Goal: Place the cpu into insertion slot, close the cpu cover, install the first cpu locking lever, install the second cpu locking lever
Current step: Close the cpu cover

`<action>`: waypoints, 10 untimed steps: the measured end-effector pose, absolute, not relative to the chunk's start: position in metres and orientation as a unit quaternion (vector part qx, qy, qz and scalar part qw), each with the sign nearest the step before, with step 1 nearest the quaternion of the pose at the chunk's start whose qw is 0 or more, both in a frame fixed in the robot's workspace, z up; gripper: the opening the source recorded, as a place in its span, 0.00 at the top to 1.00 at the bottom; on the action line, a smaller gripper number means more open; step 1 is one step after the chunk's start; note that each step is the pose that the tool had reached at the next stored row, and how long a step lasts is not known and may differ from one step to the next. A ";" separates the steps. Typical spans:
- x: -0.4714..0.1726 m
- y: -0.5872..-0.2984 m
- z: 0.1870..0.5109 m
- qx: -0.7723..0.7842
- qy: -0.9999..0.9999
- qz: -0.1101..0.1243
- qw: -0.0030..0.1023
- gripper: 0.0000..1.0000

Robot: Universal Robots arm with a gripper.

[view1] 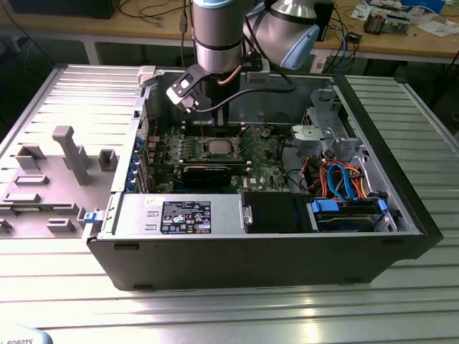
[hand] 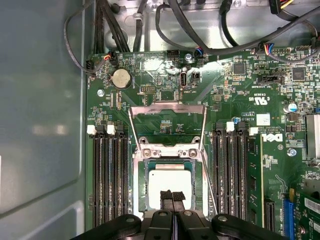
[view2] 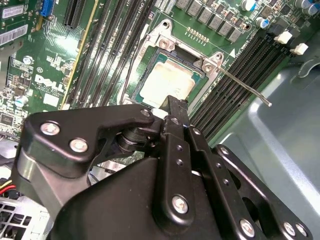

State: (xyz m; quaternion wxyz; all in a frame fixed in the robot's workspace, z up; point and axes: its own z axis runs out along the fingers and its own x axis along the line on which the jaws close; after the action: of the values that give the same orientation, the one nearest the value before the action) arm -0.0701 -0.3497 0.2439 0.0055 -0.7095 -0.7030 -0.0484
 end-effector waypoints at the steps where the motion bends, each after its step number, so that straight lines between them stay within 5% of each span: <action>1: -0.070 -0.350 0.245 -0.709 -0.703 -0.048 0.006 0.89; 10: -0.070 -0.350 0.249 -0.709 -0.703 -0.048 0.005 0.89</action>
State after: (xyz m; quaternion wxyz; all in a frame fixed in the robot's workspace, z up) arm -0.0702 -0.3498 0.2489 0.0055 -0.7095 -0.7031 -0.0482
